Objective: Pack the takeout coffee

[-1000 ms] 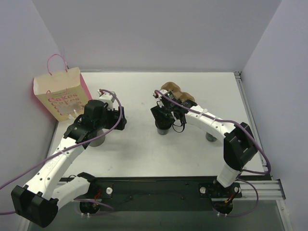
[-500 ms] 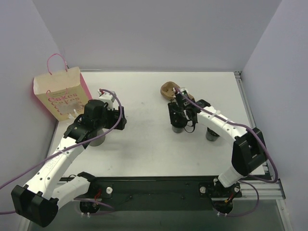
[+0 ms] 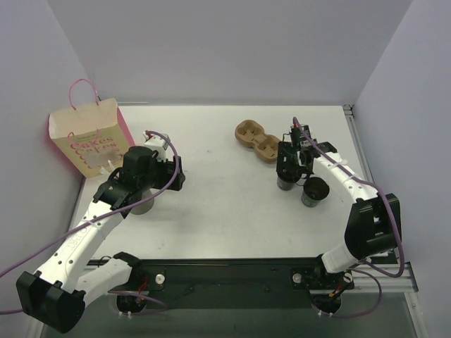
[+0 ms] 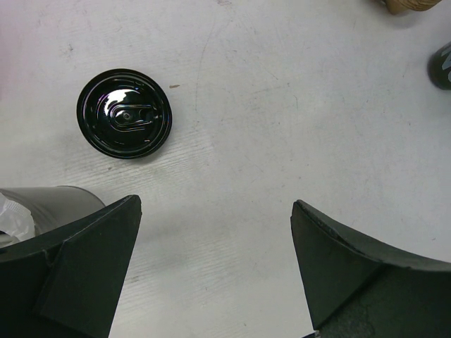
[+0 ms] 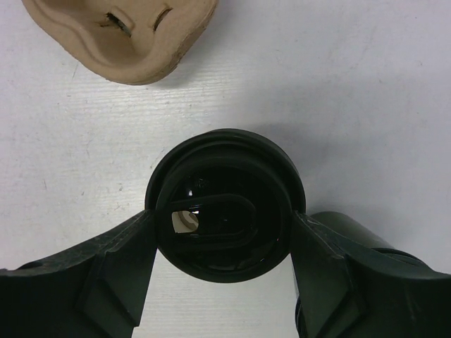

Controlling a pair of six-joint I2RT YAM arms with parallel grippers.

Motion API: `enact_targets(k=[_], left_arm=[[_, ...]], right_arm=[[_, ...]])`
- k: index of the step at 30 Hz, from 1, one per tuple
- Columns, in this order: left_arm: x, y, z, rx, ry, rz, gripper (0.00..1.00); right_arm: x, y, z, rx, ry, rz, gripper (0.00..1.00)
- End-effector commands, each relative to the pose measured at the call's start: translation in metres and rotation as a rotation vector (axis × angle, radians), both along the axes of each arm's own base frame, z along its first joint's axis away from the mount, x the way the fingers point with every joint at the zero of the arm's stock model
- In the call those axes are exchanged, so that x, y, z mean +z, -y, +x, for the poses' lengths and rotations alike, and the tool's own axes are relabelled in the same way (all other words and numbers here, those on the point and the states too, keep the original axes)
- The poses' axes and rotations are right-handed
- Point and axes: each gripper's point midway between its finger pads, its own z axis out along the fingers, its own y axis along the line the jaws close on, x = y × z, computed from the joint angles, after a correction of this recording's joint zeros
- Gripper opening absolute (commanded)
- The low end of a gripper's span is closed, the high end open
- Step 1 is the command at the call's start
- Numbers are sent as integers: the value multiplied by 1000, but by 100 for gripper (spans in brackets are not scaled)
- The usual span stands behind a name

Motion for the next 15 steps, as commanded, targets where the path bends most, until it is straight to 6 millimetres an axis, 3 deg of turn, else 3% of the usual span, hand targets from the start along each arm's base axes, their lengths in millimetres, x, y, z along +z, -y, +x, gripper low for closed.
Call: enact_targets(k=[1, 4, 8, 15], left_arm=[[8, -4, 3, 13, 40, 11, 97], [11, -6, 5, 34, 50, 11, 96], [26, -10, 9, 79, 73, -2, 96], [52, -32, 23, 217, 57, 76, 94]], right_arm=[[-14, 11, -16, 1, -84, 6, 74], [-4, 5, -13, 13, -60, 45, 80], [27, -15, -4, 51, -4, 142, 86], [63, 7, -5, -35, 58, 66, 91]])
